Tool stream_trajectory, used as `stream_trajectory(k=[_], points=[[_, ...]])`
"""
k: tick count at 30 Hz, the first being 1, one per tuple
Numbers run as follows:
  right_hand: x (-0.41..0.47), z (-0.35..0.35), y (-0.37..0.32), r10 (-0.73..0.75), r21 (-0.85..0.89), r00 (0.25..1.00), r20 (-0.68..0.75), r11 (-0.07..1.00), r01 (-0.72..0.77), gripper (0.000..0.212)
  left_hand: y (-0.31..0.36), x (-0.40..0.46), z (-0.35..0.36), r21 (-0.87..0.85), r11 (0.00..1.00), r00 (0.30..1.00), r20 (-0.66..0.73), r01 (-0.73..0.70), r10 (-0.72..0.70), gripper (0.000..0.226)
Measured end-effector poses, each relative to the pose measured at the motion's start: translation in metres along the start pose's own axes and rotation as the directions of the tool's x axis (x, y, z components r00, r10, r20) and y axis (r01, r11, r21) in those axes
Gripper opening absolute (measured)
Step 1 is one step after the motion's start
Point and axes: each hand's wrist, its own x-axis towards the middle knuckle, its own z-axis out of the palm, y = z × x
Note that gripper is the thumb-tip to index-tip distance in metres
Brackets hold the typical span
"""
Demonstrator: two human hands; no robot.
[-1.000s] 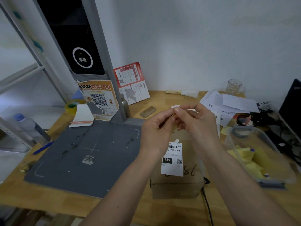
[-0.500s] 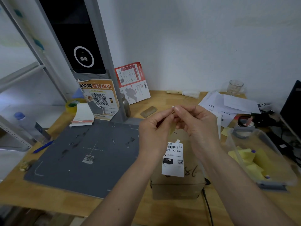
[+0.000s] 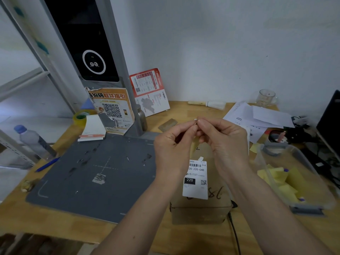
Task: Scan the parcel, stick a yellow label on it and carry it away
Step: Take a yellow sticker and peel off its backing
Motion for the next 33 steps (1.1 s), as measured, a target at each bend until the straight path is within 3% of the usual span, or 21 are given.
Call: stream_trajectory(k=[33], points=[[-0.0026, 0.0001, -0.0007, 0.006, -0.011, 1.000, 0.006, 1.000, -0.006, 0.011, 0.0019, -0.0034, 0.0002, 0.019, 0.999, 0.999, -0.042, 0.027, -0.026, 0.015]])
